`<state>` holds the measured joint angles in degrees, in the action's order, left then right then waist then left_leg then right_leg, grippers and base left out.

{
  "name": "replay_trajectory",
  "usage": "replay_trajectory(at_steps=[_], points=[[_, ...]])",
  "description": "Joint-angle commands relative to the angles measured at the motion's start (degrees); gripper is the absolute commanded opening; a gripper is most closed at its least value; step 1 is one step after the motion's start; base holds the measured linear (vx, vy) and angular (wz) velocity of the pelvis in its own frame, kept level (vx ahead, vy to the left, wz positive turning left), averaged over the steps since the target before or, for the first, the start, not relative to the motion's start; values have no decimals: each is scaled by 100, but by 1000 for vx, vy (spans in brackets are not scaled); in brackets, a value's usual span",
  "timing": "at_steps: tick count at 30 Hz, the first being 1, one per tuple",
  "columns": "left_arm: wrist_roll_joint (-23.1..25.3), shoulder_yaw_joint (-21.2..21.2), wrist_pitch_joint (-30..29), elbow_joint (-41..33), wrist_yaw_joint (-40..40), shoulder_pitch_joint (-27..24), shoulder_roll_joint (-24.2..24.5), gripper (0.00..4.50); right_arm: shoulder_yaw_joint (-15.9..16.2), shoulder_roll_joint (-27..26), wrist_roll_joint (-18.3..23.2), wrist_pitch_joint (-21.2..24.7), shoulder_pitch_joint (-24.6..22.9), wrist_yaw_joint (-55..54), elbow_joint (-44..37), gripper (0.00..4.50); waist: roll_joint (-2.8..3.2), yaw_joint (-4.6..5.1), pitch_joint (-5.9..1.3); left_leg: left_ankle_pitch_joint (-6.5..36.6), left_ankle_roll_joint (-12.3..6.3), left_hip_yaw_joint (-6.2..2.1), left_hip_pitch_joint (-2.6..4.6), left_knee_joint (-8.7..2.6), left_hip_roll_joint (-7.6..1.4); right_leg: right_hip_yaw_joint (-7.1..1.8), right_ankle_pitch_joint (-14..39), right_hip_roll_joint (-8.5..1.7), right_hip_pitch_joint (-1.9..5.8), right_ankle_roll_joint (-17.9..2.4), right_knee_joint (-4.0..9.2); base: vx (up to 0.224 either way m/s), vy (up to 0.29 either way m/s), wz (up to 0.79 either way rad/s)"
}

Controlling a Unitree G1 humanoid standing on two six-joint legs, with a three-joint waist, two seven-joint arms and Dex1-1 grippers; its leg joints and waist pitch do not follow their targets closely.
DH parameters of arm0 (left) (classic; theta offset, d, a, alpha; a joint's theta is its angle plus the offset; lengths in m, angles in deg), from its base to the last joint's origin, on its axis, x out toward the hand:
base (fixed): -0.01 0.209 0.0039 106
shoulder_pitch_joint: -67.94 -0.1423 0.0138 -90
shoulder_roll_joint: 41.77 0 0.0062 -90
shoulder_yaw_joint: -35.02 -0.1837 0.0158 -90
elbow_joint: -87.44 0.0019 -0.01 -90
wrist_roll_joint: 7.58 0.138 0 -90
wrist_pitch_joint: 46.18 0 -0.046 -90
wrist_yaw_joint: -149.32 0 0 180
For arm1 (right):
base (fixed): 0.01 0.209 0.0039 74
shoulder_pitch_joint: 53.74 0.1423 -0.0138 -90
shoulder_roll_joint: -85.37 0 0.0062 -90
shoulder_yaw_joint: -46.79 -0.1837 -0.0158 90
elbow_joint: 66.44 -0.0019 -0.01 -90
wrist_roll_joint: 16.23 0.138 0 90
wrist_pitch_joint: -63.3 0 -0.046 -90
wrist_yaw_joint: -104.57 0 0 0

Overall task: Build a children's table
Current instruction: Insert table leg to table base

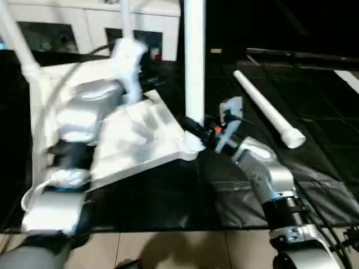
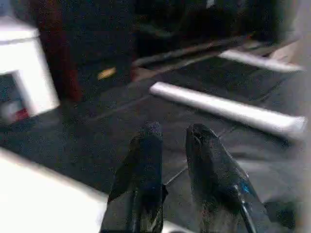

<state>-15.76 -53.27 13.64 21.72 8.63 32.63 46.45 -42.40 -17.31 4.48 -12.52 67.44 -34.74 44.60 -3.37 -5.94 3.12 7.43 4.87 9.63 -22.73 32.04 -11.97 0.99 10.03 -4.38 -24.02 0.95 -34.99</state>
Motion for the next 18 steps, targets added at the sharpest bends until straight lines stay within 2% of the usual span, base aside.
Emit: replay_trajectory(at_steps=[1,4,5,9,14,17,18], points=[[-171,-157,-51,-213,209,124,-121,95,-16,47,-54,78,10,-139,-139,192,47,-13,-442,948,-46,77,139,-257,-3,-77,-12,-189,334,-1294,288,0,0,0],[-302,-223,-147,-371,357,132,-191,95,11,56,-84,114,5,-164,-157,192,49,-3,-425,1135,-36,72,130,-270,-1,-72,259,-191,345,-1235,316,0,0,0],[-497,-341,-281,-653,578,106,-253,95,55,75,-108,149,-3,-179,-176,192,68,3,-428,1227,25,63,144,-276,-16,-71,454,-207,339,-1218,325,0,0,0],[-792,-646,-513,-1359,1033,-28,-268,95,66,90,-219,90,15,-259,-84,192,62,5,-421,1319,60,69,150,-276,-26,-74,512,-193,319,-1269,334,0,0,0],[-728,-763,-492,-1469,1131,-121,-221,95,116,144,-365,-94,56,-278,10,192,55,22,-401,1505,116,65,144,-290,-14,-73,913,-186,315,-1089,373,0,0,0],[-691,-764,-456,-1448,1153,-152,-202,95,160,167,-417,-172,86,-228,58,192,71,38,-412,1493,127,60,145,-287,-12,-75,859,-175,311,-1062,370,0,0,0],[-634,-742,-411,-1388,1091,-142,-194,95,102,135,-462,-319,111,-364,118,192,57,46,-418,1453,113,62,143,-282,-10,-75,771,-173,316,-1079,362,0,0,0]])
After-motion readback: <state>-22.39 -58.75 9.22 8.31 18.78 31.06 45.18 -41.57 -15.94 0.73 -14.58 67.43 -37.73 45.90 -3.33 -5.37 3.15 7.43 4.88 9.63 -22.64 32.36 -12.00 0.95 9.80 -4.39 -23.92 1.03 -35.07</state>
